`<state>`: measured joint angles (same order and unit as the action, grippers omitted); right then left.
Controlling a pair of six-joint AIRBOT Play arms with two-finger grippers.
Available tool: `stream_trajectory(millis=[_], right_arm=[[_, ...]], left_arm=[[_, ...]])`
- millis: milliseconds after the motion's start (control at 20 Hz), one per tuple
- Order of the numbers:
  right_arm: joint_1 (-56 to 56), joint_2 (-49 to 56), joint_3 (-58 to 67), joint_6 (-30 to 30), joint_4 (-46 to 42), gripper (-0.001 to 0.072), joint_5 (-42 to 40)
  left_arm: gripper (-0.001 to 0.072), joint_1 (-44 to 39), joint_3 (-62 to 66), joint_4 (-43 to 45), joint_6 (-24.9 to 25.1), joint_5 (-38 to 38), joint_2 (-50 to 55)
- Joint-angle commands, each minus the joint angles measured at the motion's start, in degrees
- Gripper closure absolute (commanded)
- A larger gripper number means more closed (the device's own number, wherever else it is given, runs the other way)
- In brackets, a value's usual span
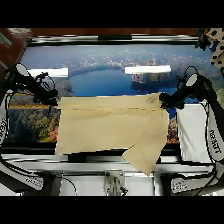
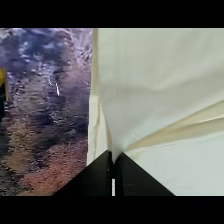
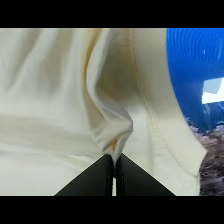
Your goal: Fold the shirts.
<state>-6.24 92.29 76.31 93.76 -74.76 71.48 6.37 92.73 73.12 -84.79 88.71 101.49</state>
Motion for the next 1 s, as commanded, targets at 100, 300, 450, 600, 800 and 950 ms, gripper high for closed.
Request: stream_trajectory(millis=[100, 300, 450, 600, 800, 950], right_arm=[[-0.02, 0.17, -0.02, 0.11, -0.83, 0.0647, 0.33], [-0.02, 0.83, -0.02, 0.55, -0.83, 0.0647, 0.59], [-0.02, 1.49, -0.02, 0.57, -0.85, 0.0647, 0.57], [-0.02, 1.95, -0.02, 0.92, -0.83, 0.0647, 0.59], [-0.02, 2.12, 0.00, 1.57, -0.81, 0.0646, 0.22], [-0.02, 2.12, 0.00, 1.62, -0.81, 0.0646, 0.24]], left_arm=[[0.0673, -2.34, -0.02, 0.66, -0.57, -3.28, 0.74], [0.0673, -2.64, 0.00, 4.31, -2.08, -4.00, 0.74], [0.0673, -2.64, -0.02, 6.01, -2.08, -2.58, 0.74], [0.0674, -2.64, -0.02, 6.03, -2.10, -2.54, 0.94], [0.0673, -2.84, -0.02, 6.01, -2.47, 2.25, 3.19], [0.0673, -3.50, 0.02, 6.01, -2.29, 2.75, 3.67]])
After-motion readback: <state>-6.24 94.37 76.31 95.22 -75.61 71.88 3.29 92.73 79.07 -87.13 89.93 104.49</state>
